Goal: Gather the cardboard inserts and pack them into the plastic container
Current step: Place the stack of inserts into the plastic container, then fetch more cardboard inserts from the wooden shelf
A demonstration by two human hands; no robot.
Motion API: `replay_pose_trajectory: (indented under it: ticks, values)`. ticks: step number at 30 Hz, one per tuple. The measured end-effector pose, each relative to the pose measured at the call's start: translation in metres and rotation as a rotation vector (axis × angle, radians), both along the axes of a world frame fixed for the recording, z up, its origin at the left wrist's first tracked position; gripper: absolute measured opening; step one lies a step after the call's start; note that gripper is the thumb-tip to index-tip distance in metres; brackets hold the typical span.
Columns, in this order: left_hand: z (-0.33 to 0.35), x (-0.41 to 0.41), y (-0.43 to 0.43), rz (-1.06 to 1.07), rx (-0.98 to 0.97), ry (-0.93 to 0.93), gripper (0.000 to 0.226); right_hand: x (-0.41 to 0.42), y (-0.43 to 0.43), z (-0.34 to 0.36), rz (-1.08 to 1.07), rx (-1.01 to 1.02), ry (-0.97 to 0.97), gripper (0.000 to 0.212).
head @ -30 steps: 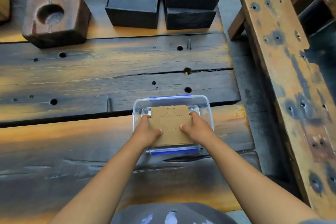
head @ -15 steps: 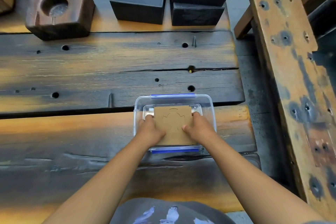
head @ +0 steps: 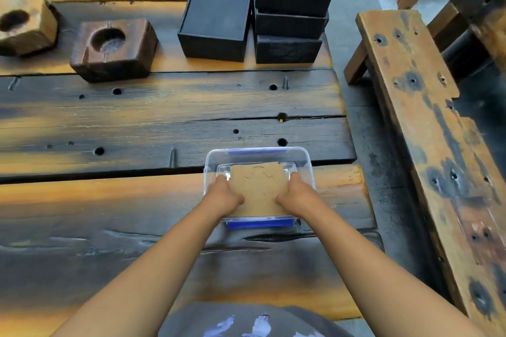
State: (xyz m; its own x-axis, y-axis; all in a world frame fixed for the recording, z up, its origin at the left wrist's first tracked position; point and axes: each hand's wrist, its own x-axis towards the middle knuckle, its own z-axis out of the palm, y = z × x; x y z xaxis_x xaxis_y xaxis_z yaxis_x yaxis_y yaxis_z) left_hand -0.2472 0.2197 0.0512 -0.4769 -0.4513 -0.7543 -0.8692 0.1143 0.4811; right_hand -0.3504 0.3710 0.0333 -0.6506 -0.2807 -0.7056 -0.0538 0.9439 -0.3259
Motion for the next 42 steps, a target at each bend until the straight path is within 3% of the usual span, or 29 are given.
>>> replay_pose_trajectory:
  ticks: [4,9,14,20,23,33,42]
  values:
    - [0.018,0.012,0.007,-0.049,-0.086,0.051,0.059,0.007,0.013,0.017,0.03,-0.05,0.083,0.046]
    - [0.036,0.029,0.014,-0.133,-0.181,0.119,0.038,0.02,0.016,0.036,0.005,-0.115,0.17,0.039]
    - [0.041,0.041,0.005,-0.379,-0.329,0.209,0.035,0.052,0.016,0.053,-0.111,-0.134,0.181,0.041]
    - [0.041,0.053,0.005,-0.71,-0.279,0.317,0.038,0.12,0.043,0.065,-0.333,-0.083,0.309,0.025]
    - [0.048,0.058,0.026,-0.884,-0.277,0.354,0.035,0.158,0.069,0.073,-0.426,-0.039,0.326,0.027]
    - [0.079,0.115,0.191,-1.451,-0.288,0.622,0.036,0.317,0.206,0.101,-0.923,0.124,0.491,0.026]
    - [0.086,0.275,0.38,-2.004,-0.239,0.809,0.037,0.552,0.32,0.106,-1.487,0.151,0.592,0.024]
